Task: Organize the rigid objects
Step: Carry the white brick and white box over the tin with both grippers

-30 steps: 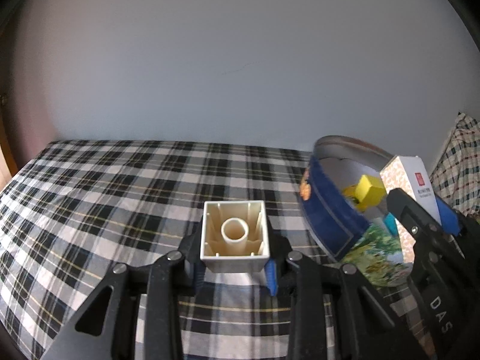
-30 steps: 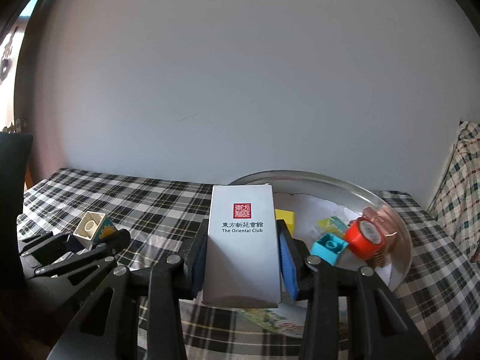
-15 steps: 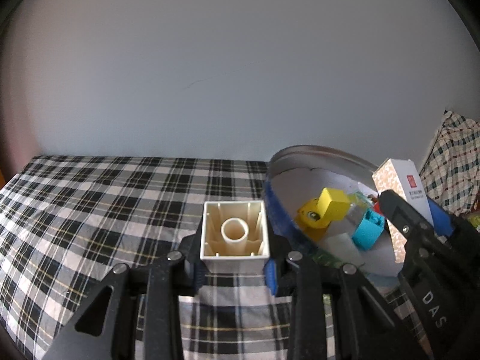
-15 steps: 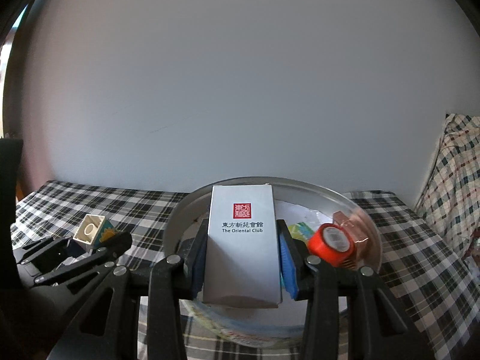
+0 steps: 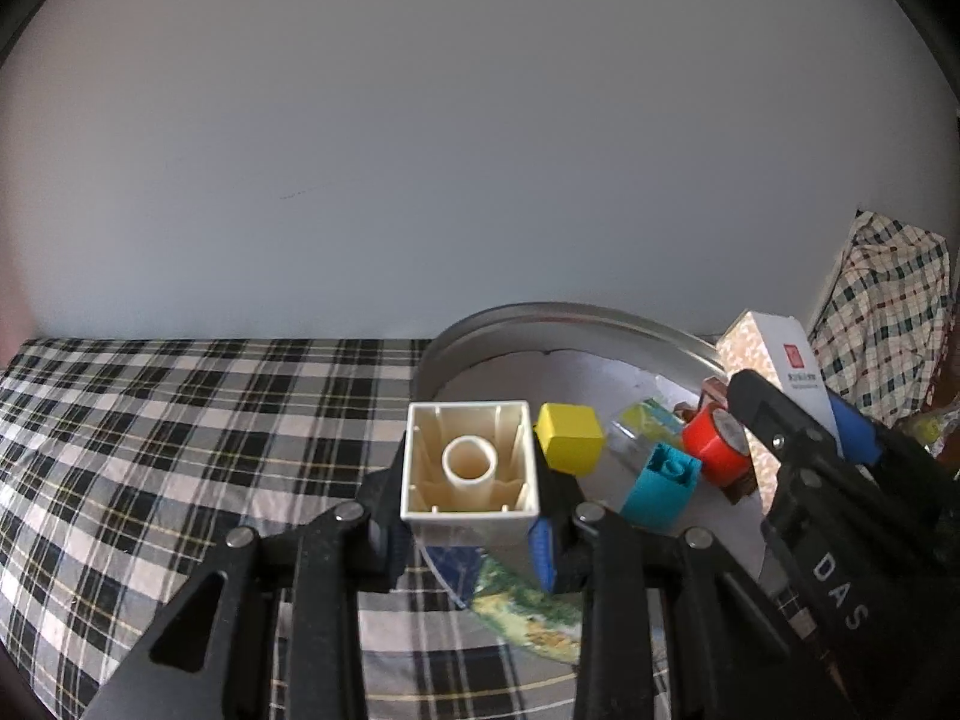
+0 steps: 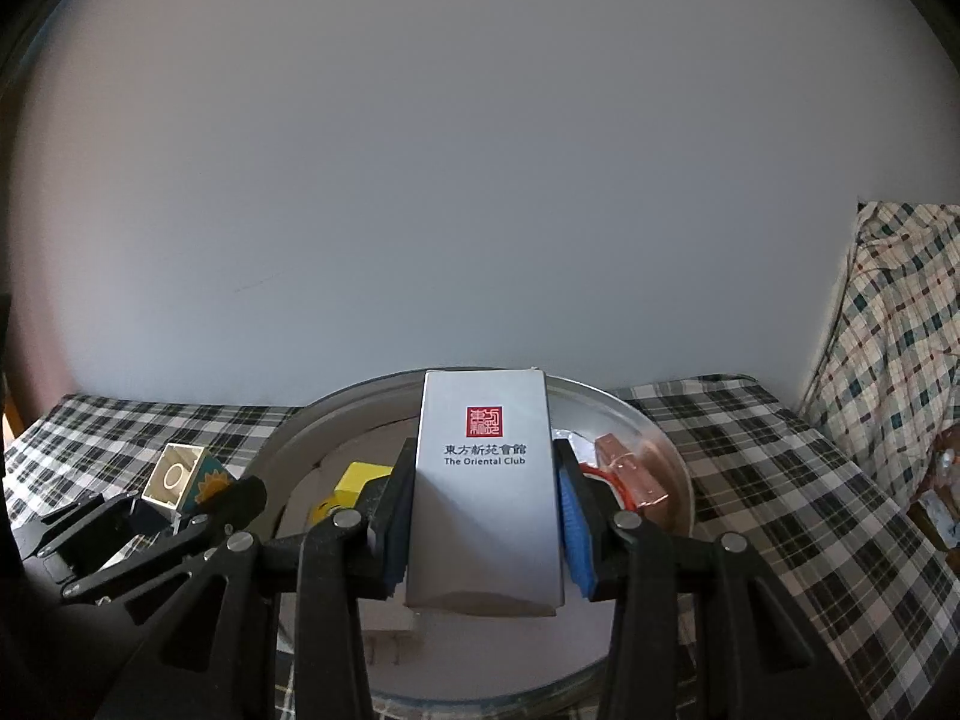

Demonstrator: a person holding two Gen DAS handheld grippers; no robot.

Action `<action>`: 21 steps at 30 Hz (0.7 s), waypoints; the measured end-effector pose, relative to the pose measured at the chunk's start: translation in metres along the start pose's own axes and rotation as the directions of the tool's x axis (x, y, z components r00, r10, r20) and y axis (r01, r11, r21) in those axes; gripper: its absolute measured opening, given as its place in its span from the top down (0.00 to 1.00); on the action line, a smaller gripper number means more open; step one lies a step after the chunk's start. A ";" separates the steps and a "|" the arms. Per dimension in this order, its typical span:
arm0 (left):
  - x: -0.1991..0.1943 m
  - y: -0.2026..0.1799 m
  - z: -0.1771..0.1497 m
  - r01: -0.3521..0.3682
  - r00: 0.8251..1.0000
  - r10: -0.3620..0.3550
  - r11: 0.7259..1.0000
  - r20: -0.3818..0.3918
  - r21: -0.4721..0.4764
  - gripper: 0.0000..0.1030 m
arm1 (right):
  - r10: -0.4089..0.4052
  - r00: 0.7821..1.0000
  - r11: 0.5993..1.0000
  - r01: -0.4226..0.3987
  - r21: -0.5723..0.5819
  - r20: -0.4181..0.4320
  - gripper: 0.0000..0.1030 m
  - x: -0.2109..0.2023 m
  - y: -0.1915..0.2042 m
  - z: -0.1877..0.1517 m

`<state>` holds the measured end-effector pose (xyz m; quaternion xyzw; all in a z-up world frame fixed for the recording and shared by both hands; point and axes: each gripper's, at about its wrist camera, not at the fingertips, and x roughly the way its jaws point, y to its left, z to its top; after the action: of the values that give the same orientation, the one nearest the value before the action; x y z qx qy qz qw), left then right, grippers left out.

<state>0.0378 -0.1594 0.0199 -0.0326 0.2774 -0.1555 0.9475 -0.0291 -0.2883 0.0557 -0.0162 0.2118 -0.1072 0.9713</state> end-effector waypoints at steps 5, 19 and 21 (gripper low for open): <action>0.007 -0.012 0.004 0.011 1.000 -0.011 1.000 0.002 0.009 0.71 | -0.015 1.000 1.000 0.015 0.011 0.006 0.57 0.003 -0.009 0.003; 0.023 -0.045 0.013 0.044 0.999 -0.044 0.998 -0.007 0.042 0.71 | -0.077 0.997 0.997 0.076 0.029 0.014 0.57 0.019 -0.037 0.015; 0.026 -0.049 0.014 0.045 0.999 -0.044 0.998 -0.011 0.046 0.71 | -0.083 0.997 0.996 0.083 0.036 0.008 0.57 0.023 -0.041 0.016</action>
<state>0.0523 -0.2142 0.0260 -0.0160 0.2778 -0.1832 0.9429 -0.0104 -0.3338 0.0642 -0.0081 0.2043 -0.1512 0.9671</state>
